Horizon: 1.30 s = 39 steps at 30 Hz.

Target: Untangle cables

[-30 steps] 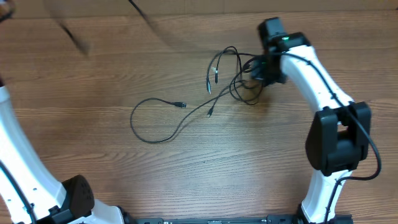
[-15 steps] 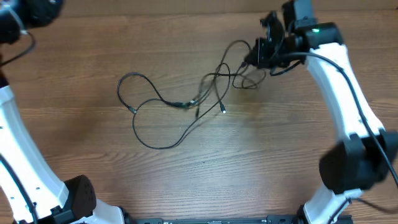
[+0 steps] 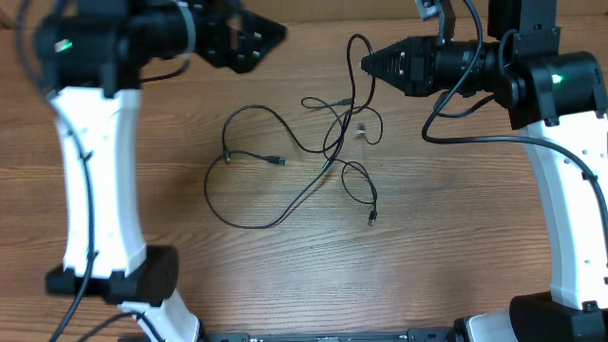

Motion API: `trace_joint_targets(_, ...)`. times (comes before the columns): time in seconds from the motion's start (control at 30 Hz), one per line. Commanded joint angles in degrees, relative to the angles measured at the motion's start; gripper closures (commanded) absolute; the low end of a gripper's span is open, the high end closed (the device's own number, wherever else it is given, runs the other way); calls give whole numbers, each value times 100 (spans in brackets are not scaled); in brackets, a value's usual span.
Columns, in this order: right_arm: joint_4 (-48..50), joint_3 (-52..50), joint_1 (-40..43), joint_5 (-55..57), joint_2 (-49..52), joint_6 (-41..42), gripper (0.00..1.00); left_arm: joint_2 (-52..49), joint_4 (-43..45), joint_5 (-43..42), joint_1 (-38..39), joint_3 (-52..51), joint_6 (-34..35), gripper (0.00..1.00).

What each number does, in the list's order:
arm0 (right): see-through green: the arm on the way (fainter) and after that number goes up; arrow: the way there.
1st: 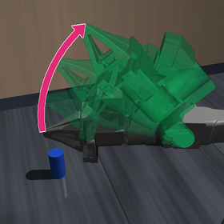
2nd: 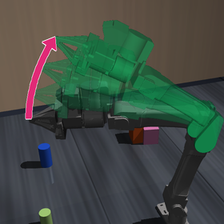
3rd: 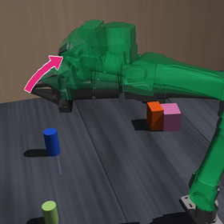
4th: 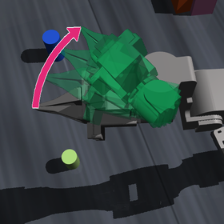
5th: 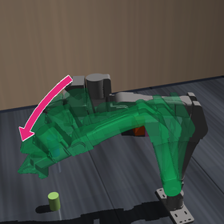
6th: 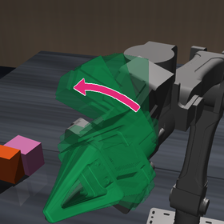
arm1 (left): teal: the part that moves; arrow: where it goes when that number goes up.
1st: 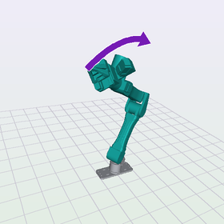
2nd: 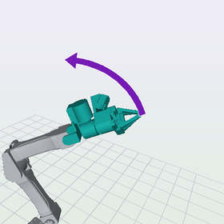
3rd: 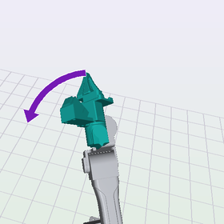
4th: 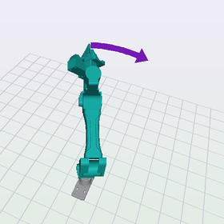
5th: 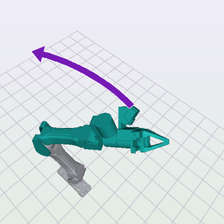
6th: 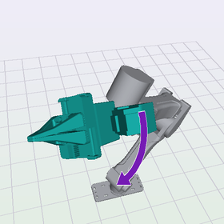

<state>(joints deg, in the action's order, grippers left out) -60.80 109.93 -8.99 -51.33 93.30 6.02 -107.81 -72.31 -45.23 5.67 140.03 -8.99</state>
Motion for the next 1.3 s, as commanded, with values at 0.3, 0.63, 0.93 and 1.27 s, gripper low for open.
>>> trace_joint_targets(0.3,-83,90,33,-625,-42,-9,96,-1493,579,-1434,802,26,-1316,0)
trace_joint_targets(0.63,-83,90,37,-684,-42,-13,96,-2557,1137,-2159,1377,26,-1261,37)
trace_joint_targets(0.93,-485,87,37,1106,-39,238,96,-2107,988,2343,1259,50,874,96)
trace_joint_targets(1.27,-743,26,37,4492,289,1521,96,293,1139,3781,1158,50,1714,96)
